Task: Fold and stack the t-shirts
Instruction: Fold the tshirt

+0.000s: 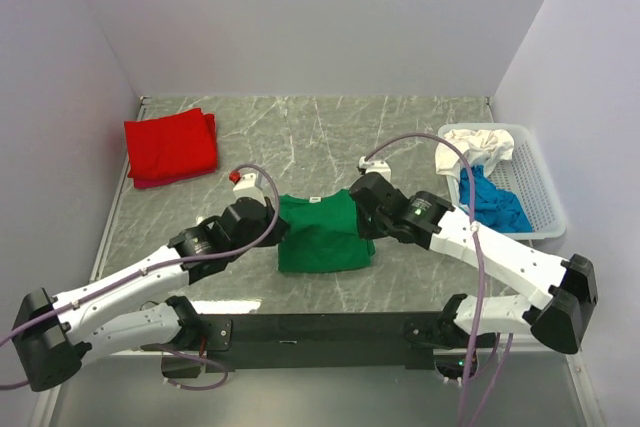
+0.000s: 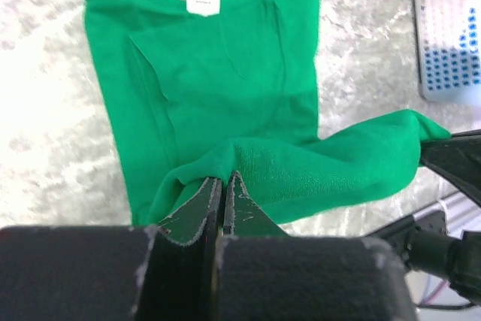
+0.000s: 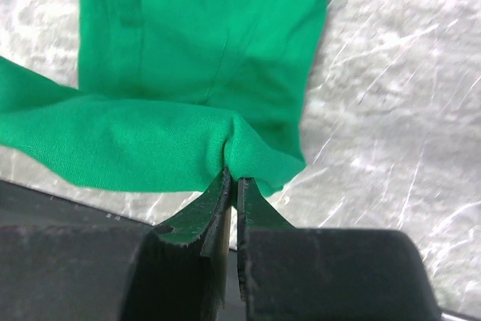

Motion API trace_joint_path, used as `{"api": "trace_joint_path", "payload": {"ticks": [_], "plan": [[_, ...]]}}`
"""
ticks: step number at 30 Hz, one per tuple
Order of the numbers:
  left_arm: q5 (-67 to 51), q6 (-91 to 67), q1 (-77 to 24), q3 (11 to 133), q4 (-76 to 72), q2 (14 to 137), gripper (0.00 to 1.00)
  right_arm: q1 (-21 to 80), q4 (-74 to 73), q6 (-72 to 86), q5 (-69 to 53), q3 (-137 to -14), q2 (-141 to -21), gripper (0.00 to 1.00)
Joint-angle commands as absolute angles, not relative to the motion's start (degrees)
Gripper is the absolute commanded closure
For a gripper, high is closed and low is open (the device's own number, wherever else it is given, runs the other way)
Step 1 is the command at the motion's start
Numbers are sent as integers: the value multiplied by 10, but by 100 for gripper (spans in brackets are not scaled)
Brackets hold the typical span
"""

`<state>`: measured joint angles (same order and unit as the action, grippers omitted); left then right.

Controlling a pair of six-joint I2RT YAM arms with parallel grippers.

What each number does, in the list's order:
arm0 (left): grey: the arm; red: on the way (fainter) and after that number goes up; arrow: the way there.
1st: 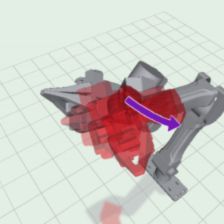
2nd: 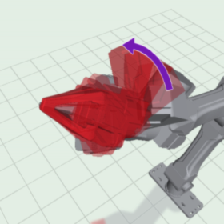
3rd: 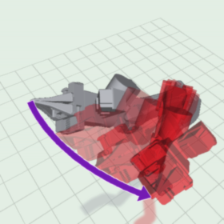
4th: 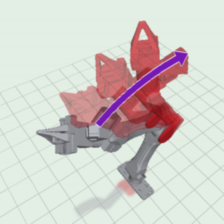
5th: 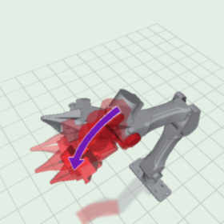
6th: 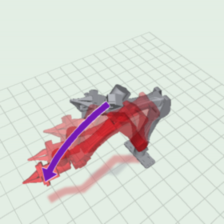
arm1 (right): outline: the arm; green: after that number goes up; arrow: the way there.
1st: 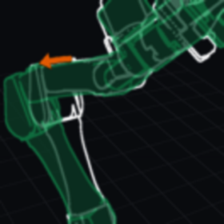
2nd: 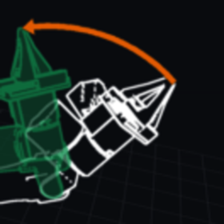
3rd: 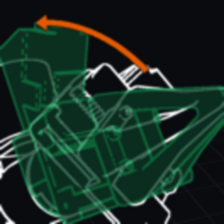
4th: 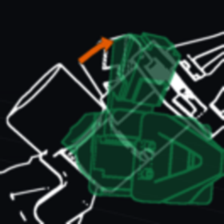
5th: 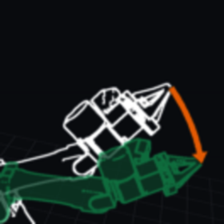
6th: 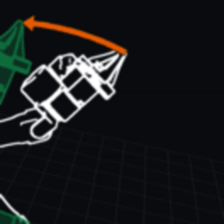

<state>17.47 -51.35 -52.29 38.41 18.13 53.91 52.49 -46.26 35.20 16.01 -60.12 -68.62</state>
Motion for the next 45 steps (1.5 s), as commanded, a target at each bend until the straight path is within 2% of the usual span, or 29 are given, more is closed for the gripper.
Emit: {"api": "trace_joint_path", "payload": {"ticks": [1, 12, 18, 38, 45], "plan": [[147, -470, -491, 410, 142, 550, 99, 494, -425, 302, 160, -632, -698, 100], [81, -418, -408, 407, 64, 629, 100, 418, -364, 232, 124, -660, -798, 100], [41, -397, -377, 417, 19, 713, 99, 382, -332, 210, 104, -674, -859, 100], [42, -381, -319, 449, 4, 784, 99, 337, -328, 166, 72, -767, -980, 100], [84, -393, -301, 451, 4, 806, 100, 323, -314, 154, 58, -813, -1040, 100]]}}
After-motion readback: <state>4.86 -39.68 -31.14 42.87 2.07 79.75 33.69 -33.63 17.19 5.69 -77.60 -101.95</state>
